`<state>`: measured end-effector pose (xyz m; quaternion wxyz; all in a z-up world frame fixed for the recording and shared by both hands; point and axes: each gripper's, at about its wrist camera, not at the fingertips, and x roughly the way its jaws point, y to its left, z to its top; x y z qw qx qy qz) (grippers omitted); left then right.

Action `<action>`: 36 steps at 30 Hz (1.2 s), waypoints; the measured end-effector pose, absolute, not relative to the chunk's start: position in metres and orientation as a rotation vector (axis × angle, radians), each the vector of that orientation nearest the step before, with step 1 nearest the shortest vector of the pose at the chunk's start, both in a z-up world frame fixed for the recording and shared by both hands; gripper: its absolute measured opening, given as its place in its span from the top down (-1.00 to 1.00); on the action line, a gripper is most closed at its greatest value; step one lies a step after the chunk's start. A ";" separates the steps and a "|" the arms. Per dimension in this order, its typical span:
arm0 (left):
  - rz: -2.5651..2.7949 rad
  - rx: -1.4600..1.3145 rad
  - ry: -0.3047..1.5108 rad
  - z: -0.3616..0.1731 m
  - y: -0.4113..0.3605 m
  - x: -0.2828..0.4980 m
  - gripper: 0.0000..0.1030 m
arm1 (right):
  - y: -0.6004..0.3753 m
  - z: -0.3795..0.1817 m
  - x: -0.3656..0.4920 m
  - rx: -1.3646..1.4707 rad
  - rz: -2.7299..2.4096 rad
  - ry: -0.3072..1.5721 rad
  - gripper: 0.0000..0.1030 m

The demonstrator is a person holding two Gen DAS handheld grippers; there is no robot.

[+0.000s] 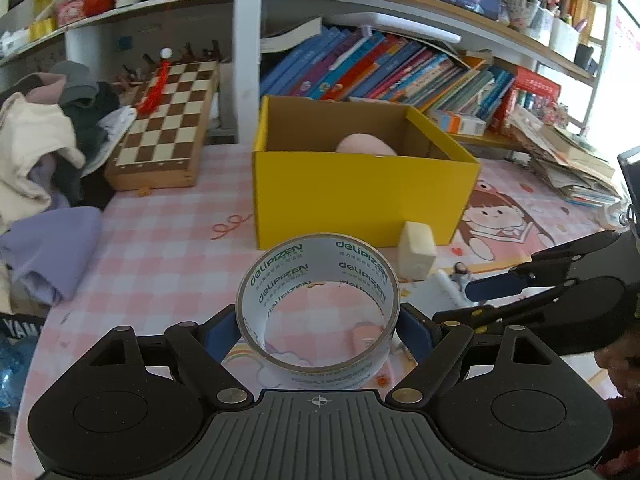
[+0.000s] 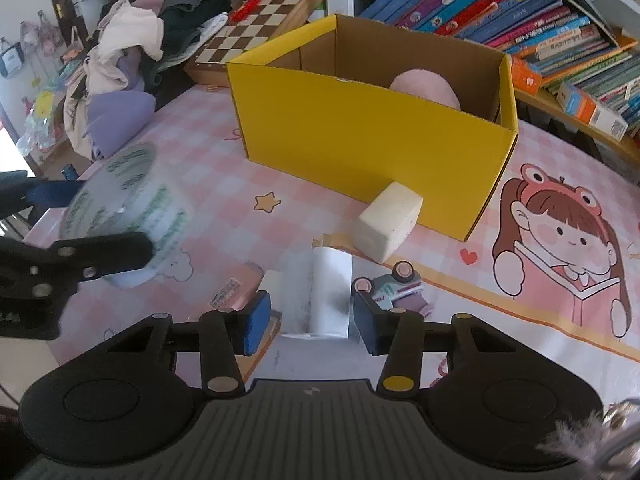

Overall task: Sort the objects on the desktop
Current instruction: 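Grasp the white charger plug with the right gripper while the left gripper holds the tape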

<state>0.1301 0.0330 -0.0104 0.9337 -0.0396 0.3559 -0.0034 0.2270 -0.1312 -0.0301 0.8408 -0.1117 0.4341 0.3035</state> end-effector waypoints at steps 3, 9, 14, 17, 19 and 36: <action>0.011 -0.087 0.732 -0.011 0.038 0.129 -0.64 | -0.127 -0.033 0.231 -0.235 0.645 0.926 0.18; 0.012 -0.083 0.739 -0.013 0.038 0.131 -0.64 | -0.118 -0.033 0.227 -0.314 0.656 0.887 0.42; 0.003 -0.077 0.740 -0.013 0.035 0.134 -0.64 | -0.118 -0.030 0.221 -0.329 0.702 0.856 0.45; -0.003 -0.073 0.741 -0.013 0.033 0.134 -0.64 | -0.117 -0.030 0.221 -0.331 0.713 0.852 0.45; -0.004 -0.072 0.739 -0.013 0.034 0.134 -0.64 | -0.117 -0.030 0.222 -0.326 0.709 0.858 0.45; -0.011 -0.066 0.721 -0.009 0.034 0.129 -0.64 | -0.118 -0.037 0.223 -0.297 0.701 0.913 0.49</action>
